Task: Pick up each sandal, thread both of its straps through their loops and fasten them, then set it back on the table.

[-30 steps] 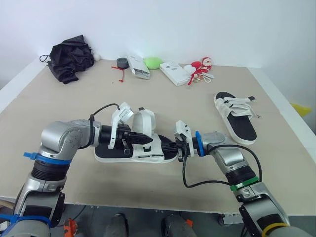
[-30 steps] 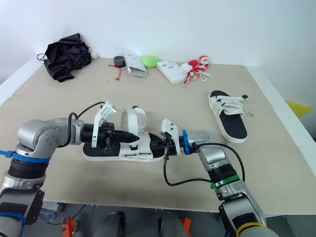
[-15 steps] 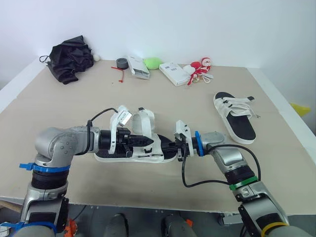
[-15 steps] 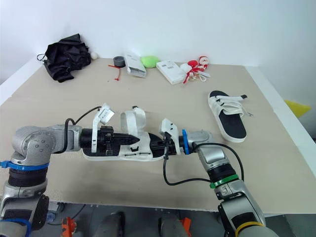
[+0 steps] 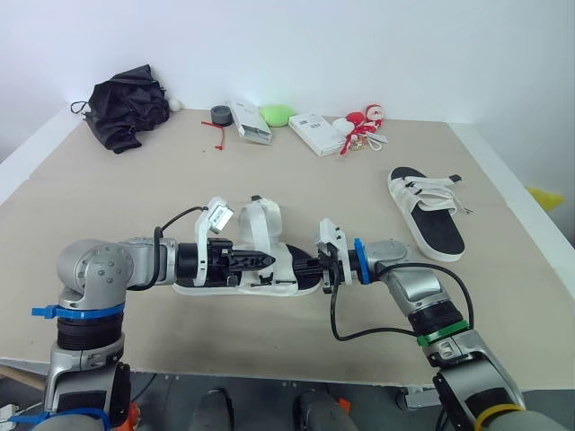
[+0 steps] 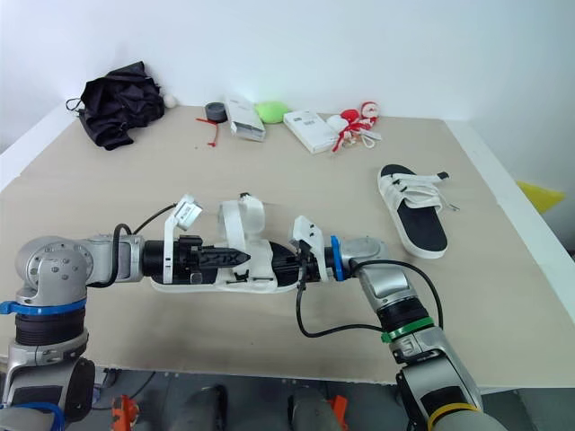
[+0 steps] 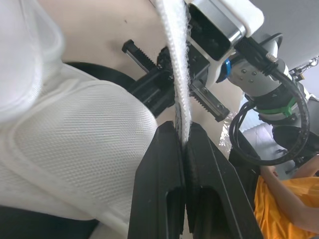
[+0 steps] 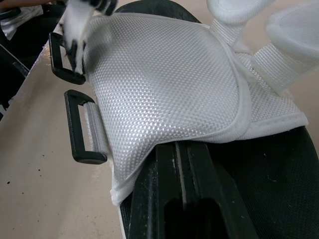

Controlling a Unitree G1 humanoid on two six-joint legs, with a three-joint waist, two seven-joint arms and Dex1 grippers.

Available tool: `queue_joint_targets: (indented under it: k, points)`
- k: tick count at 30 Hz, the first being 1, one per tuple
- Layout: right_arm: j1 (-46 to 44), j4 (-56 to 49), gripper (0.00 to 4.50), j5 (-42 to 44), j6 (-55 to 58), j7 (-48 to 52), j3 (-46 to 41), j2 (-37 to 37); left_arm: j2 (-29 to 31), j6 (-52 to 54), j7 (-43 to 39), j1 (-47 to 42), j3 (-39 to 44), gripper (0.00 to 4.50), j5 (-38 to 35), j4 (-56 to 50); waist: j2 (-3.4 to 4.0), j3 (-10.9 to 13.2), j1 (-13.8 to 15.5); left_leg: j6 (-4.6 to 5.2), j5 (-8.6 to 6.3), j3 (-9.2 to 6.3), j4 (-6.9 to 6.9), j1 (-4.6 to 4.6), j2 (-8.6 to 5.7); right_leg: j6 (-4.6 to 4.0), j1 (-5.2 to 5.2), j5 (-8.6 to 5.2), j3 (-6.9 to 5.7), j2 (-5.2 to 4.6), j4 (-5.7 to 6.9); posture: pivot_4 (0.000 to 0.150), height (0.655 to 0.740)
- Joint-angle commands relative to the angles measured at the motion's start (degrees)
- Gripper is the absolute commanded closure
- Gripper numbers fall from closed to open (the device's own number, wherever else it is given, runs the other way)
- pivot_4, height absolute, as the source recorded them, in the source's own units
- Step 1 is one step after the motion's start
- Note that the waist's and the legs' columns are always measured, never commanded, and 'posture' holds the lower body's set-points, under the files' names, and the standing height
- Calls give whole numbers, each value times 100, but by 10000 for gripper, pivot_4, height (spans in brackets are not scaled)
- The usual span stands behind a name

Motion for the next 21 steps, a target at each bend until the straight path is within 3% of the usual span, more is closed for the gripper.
queue_joint_targets:
  k: [1,21]
  points:
    - [242,424,45000,-397,187,-93,374,-26,-54,57,106,46,176,44377,-208,-191,0,0,0,0,0,0,0,0,0,0,0,0,0,0,0,1500,7380]
    - [238,437,45000,-405,183,-92,384,-16,483,-456,-129,452,-343,44377,-70,-335,0,0,-2,-8,-5,1,0,2,0,-4,-21,-1,3,0,-2,1500,7380]
